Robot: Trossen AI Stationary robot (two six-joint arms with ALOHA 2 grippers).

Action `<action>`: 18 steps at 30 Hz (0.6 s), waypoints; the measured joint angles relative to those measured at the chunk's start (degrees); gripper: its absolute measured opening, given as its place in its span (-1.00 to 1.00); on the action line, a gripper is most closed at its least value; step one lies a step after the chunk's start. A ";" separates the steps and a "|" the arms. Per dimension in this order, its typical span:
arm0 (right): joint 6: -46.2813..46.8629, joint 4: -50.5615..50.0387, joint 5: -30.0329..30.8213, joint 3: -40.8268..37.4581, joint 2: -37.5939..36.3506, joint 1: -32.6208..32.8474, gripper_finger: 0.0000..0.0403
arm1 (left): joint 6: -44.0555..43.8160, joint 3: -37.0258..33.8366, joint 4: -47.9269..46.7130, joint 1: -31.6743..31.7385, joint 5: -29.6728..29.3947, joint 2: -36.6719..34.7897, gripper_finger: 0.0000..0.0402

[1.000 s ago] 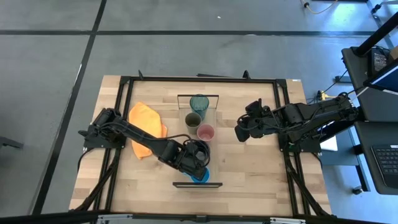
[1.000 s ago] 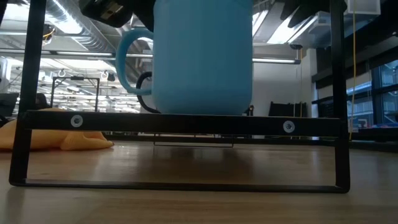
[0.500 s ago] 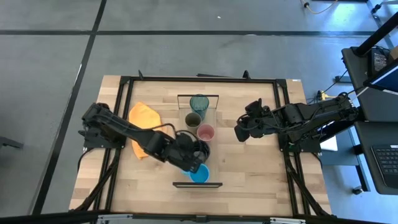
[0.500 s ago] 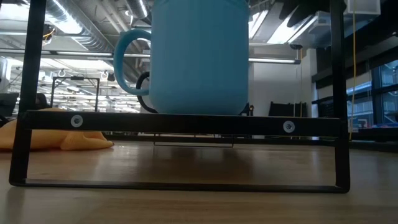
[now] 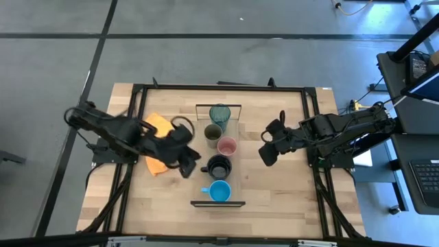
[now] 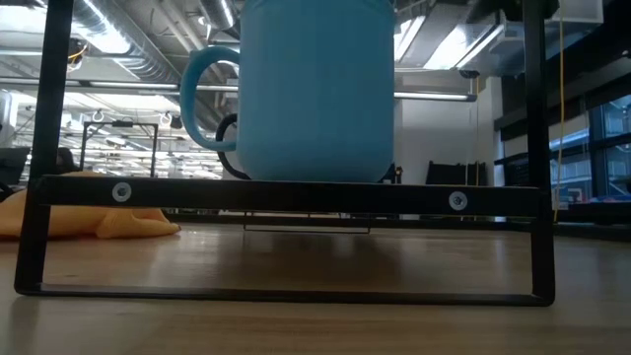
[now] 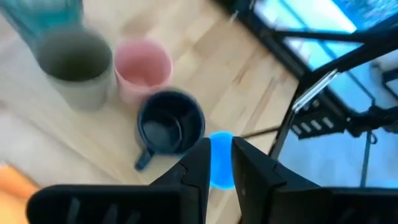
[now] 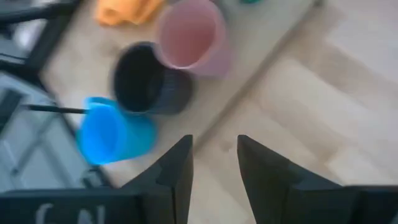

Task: Stack small to large cups/mugs on shelf
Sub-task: Return to Home Position

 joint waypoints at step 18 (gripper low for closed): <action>-48.57 74.06 -12.14 0.15 1.69 4.24 -0.37 | 49.11 -6.86 27.82 -5.33 1.31 -14.97 -0.71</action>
